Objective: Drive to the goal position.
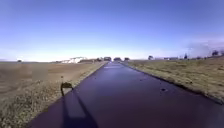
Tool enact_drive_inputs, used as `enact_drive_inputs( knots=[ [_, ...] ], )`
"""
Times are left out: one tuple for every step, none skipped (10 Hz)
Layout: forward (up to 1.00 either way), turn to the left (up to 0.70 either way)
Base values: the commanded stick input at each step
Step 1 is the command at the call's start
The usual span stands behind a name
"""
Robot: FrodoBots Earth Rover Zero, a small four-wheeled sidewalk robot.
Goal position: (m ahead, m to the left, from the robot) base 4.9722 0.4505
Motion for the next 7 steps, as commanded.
enact_drive_inputs(
  knots=[
    [1.0,0.0],
    [1.0,0.0],
    [1.0,0.0],
    [1.0,0.0],
    [1.0,0.0],
    [1.0,0.0],
    [1.0,0.0]
  ],
)
